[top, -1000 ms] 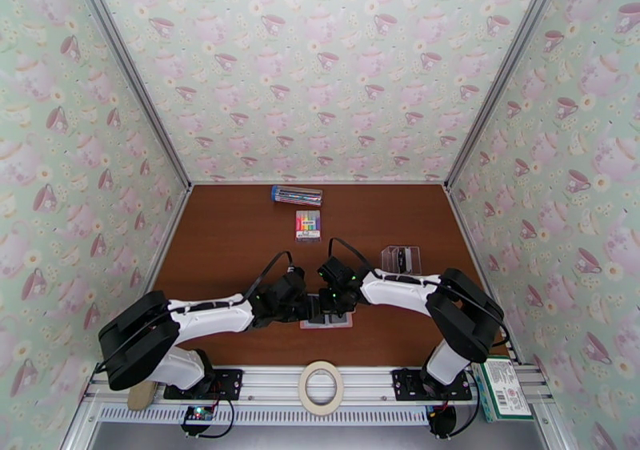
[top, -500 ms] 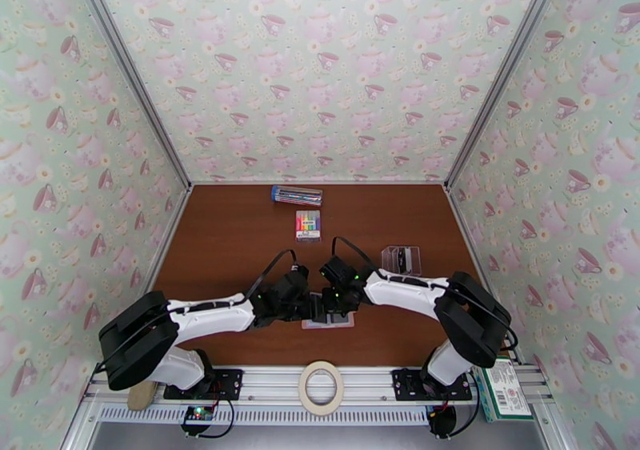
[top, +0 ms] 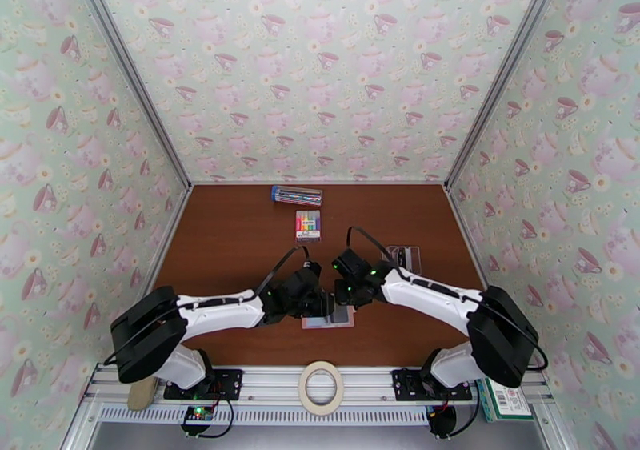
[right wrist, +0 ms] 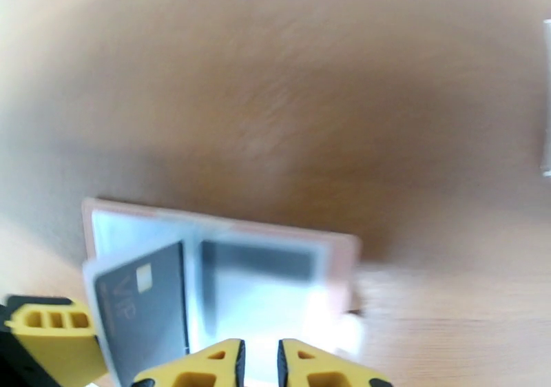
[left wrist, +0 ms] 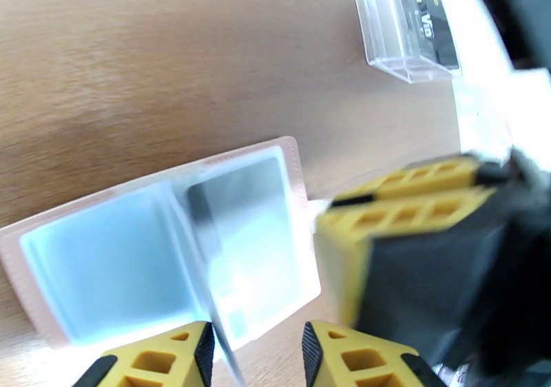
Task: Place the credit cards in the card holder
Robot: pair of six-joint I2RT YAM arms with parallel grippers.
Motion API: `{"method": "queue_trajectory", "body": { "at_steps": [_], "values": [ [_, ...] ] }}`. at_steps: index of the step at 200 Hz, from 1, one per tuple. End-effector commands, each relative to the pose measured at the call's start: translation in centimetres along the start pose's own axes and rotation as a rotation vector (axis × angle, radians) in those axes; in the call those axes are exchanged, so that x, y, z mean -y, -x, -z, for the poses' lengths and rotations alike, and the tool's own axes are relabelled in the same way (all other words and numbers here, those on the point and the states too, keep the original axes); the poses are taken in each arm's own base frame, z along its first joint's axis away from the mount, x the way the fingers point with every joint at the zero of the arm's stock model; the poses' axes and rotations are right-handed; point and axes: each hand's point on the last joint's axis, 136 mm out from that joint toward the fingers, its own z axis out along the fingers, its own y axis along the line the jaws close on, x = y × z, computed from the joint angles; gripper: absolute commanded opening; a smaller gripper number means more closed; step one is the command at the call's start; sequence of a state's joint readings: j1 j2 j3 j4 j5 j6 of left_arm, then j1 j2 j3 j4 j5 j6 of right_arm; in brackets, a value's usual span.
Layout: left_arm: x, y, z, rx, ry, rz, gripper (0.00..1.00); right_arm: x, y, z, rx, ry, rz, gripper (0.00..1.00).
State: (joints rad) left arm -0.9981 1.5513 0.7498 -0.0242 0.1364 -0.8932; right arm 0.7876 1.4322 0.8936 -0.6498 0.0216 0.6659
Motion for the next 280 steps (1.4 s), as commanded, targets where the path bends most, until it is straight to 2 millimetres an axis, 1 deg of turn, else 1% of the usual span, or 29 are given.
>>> {"method": "queue_trajectory", "body": {
  "at_steps": [1,40,63,99,117,147,161,183,212,236,280],
  "values": [
    [1.6,-0.1,-0.6,-0.017,-0.037,-0.037,0.42,2.1,-0.3,0.7,0.009,-0.06,0.01,0.22],
    [1.5,0.0,-0.3,-0.006,-0.031,-0.054,0.42,2.6,0.2,1.7,0.048,-0.066,0.021,0.22],
    [1.7,0.1,0.2,0.001,-0.031,-0.065,0.43,2.7,1.0,2.1,0.072,-0.081,0.031,0.21],
    [1.0,0.0,0.8,0.019,-0.021,-0.061,0.44,2.9,2.3,3.0,0.11,-0.098,0.031,0.21],
    [0.8,-0.3,0.4,0.008,-0.02,-0.059,0.44,2.7,2.7,3.4,0.122,-0.094,0.03,0.22],
    [2.0,-0.6,-1.0,-0.038,-0.052,-0.065,0.42,2.8,2.7,3.4,0.129,-0.092,0.016,0.22],
    [2.3,-0.4,-1.1,-0.036,-0.055,-0.073,0.42,2.9,2.5,3.4,0.128,-0.091,0.009,0.22],
    [2.4,0.0,-0.5,-0.021,-0.048,-0.087,0.42,3.0,2.4,3.3,0.132,-0.088,-0.003,0.22],
    [1.9,0.2,0.3,0.011,-0.032,-0.09,0.42,3.2,2.1,2.8,0.128,-0.089,-0.014,0.23],
    [1.6,0.3,0.9,0.023,-0.025,-0.086,0.43,2.8,2.4,2.8,0.118,-0.087,-0.016,0.25],
    [1.2,0.2,1.9,0.043,-0.016,-0.08,0.44,2.2,3.0,3.2,0.139,-0.061,-0.038,0.25]
  ]
}}
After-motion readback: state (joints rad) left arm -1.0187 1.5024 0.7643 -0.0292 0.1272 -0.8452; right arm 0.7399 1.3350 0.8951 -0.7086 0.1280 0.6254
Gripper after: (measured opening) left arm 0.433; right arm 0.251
